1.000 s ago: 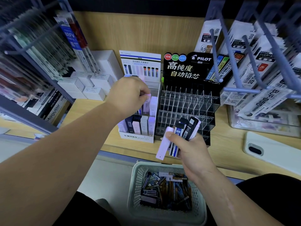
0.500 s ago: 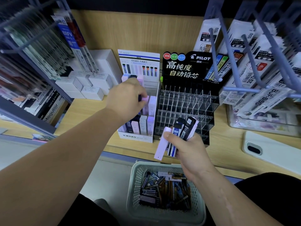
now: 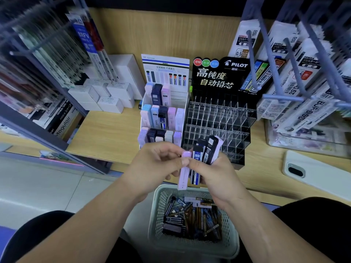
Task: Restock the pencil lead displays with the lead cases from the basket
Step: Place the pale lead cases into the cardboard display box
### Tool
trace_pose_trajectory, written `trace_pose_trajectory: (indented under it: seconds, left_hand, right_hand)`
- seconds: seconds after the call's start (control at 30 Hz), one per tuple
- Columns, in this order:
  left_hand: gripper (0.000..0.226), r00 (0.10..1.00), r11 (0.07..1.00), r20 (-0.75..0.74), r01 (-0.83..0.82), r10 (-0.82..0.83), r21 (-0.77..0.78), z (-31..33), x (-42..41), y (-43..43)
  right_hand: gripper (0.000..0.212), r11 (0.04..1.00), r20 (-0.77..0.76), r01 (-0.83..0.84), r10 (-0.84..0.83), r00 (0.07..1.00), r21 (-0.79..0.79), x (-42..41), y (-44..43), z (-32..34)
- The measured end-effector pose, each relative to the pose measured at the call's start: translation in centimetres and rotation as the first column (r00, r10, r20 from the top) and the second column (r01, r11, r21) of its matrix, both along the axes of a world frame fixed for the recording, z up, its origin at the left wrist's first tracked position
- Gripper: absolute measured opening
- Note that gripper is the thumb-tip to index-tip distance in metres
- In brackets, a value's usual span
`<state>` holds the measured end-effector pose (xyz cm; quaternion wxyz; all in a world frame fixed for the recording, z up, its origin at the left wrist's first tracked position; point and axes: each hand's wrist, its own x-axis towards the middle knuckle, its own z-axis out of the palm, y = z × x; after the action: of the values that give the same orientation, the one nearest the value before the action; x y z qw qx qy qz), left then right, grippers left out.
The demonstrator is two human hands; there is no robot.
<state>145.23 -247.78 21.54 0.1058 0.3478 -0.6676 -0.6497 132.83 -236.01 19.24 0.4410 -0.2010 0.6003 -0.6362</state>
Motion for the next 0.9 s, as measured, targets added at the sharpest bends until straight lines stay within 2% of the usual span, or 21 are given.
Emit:
trace_pose_trajectory:
  seconds: [0.07, 0.37, 0.43, 0.53, 0.63, 0.73, 0.8, 0.9]
  left_hand:
    - [0.004, 0.999, 0.999, -0.01, -0.03, 0.03, 0.038, 0.1, 0.2, 0.0]
    - [0.01, 0.998, 0.999, 0.048, -0.05, 0.05, 0.01, 0.3, -0.1, -0.2]
    - [0.019, 0.998, 1.0, 0.06, -0.025, 0.024, 0.006, 0.5, -0.1, -0.4]
    - [0.015, 0.997, 0.999, 0.068, 0.035, -0.032, -0.033, 1.1, -0.1, -1.2]
    - [0.012, 0.998, 0.987, 0.02, 0.06, -0.058, -0.15, 2.5, -0.4, -2.5]
    - [0.016, 0.998, 0.96, -0.059, -0.02, 0.004, -0.28, 4.6, -0.8, -4.5]
    - [0.02, 0.996, 0.902, -0.069, -0.075, 0.05, -0.424, 5.6, -1.3, -6.4]
    - [0.021, 0.998, 0.781, 0.0, -0.051, 0.065, -0.622, 6.1, -2.5, -8.7]
  right_hand:
    - [0.009, 1.0, -0.013, -0.03, 0.03, 0.999, -0.003, 0.0, 0.1, 0.0]
    - [0.014, 0.995, -0.063, -0.092, 0.094, 0.994, 0.031, -0.3, 0.2, -0.1]
    - [0.015, 0.993, -0.066, -0.115, 0.117, 0.991, 0.031, -0.3, 0.2, -0.1]
    - [0.018, 0.99, -0.062, -0.13, 0.133, 0.989, 0.046, -0.3, 0.0, 0.0]
    - [0.019, 0.996, -0.025, -0.081, 0.082, 0.996, 0.044, -0.4, -0.2, 0.2]
    - [0.012, 0.998, 0.02, -0.013, 0.012, 1.0, 0.06, -0.6, -0.2, 0.4]
    - [0.016, 0.997, 0.05, 0.016, -0.02, 0.999, 0.075, -0.7, -0.1, 0.5]
    - [0.017, 0.997, 0.06, 0.027, -0.031, 0.998, 0.074, -0.8, -0.2, 0.7]
